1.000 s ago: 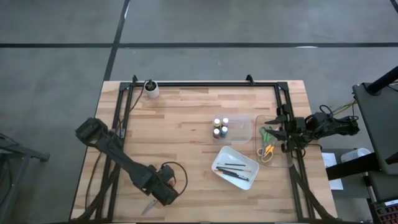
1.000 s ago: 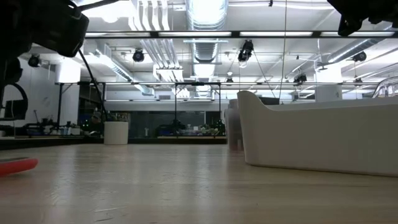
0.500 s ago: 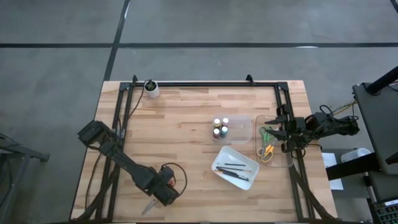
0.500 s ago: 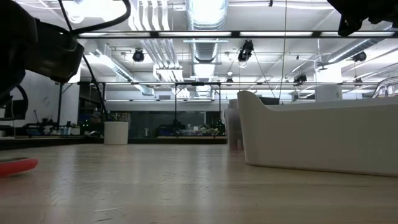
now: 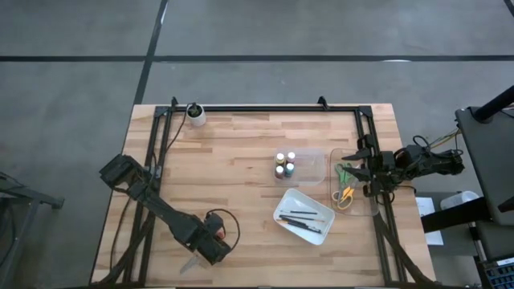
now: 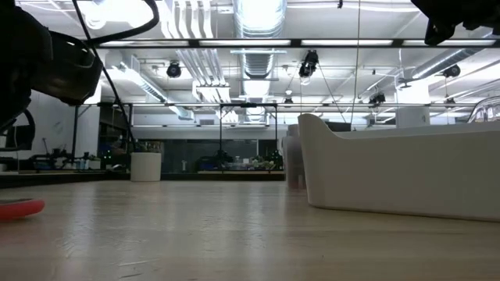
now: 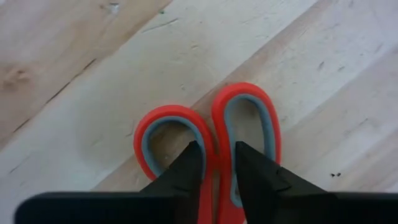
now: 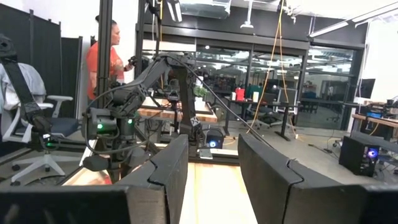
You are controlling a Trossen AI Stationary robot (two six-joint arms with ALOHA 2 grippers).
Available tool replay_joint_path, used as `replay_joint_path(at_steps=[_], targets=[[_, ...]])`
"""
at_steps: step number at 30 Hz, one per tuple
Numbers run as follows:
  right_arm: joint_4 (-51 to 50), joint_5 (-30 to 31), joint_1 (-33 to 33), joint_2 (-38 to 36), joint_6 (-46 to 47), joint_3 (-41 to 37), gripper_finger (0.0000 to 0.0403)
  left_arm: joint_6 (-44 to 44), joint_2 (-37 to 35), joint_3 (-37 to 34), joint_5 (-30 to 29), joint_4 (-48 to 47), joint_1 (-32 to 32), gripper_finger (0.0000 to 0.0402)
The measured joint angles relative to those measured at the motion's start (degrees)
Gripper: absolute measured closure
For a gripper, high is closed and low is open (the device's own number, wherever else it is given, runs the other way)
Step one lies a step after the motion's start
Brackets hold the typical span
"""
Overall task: Pick & Place Paint Supplies
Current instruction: Put the red scissors into the right transparent bin
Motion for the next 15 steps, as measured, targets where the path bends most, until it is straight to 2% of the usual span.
replay_joint_path(at_steps=[4,9,15], targets=[[0.0,0.0,0.0,0.0,0.1,0.0,0.0264,0.0,0.0,0.0,0.0,0.3,0.0,0.0333],[0.0,0.0,0.0,0.0,0.0,0.0,0.0264,0.0,0.0,0.0,0.0,0.6,0.0,0.0313],[0.0,0.0,0.0,0.0,0.0,0.0,0.0264,0.0,0.0,0.1,0.0,0.8,0.0,0.0309]])
